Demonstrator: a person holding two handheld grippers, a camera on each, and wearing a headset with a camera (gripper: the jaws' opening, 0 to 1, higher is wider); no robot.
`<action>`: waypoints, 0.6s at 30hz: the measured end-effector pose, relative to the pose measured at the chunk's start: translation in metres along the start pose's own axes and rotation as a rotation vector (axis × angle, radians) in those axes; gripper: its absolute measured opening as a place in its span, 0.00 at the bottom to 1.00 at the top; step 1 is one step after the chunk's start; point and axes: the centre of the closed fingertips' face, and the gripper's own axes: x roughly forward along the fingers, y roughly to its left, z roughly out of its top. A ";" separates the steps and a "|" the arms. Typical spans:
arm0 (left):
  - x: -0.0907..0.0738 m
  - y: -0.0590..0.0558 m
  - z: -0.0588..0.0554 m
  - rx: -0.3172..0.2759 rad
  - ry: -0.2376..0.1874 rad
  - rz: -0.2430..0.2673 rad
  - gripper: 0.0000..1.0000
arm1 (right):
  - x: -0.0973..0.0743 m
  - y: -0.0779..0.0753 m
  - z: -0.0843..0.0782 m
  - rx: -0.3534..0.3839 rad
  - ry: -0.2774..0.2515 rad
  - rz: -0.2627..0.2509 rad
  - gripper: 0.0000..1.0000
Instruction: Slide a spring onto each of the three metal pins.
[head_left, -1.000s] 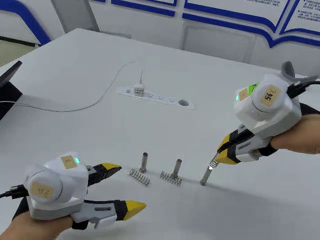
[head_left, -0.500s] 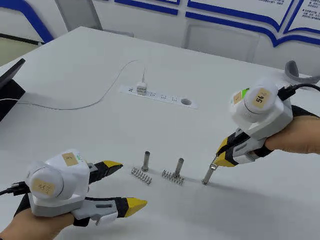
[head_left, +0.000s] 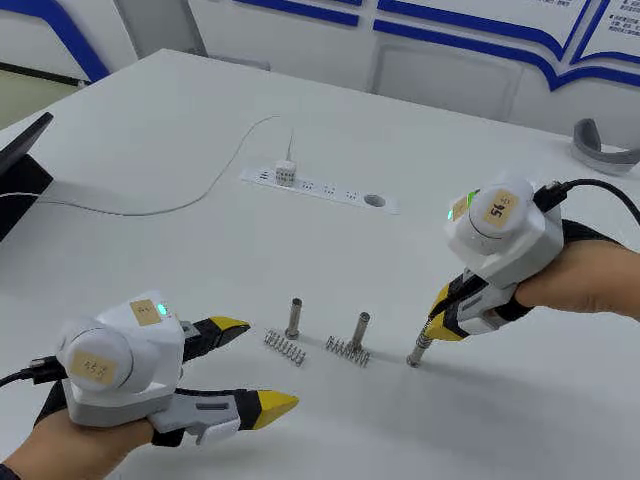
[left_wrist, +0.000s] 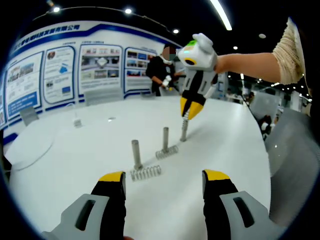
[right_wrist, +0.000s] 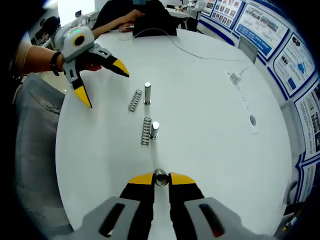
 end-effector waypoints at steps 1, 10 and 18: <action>0.000 0.000 0.000 0.001 0.001 -0.001 0.63 | 0.002 0.000 -0.001 -0.003 0.002 -0.001 0.12; 0.001 0.001 0.002 0.004 0.001 0.000 0.63 | 0.016 0.000 -0.010 0.013 0.028 -0.002 0.12; 0.001 0.001 0.001 0.004 0.004 -0.001 0.63 | 0.026 0.001 -0.015 0.031 0.037 -0.001 0.12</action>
